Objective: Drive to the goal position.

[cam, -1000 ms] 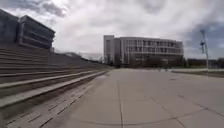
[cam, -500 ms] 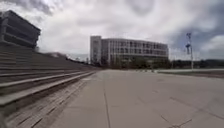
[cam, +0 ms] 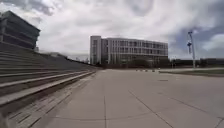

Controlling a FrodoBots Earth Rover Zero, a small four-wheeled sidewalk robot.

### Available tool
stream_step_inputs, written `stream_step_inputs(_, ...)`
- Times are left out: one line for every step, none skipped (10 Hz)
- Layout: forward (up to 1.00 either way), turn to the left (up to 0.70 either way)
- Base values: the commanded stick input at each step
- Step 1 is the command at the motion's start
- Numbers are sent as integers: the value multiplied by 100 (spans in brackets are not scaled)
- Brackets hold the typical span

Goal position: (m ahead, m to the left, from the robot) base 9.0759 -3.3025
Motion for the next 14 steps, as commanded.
stream_step_inputs(70,36)
stream_step_inputs(70,36)
stream_step_inputs(70,36)
stream_step_inputs(70,36)
stream_step_inputs(70,36)
stream_step_inputs(70,15)
stream_step_inputs(70,1)
stream_step_inputs(70,1)
stream_step_inputs(70,1)
stream_step_inputs(70,1)
stream_step_inputs(70,1)
stream_step_inputs(70,1)
stream_step_inputs(70,1)
stream_step_inputs(70,1)
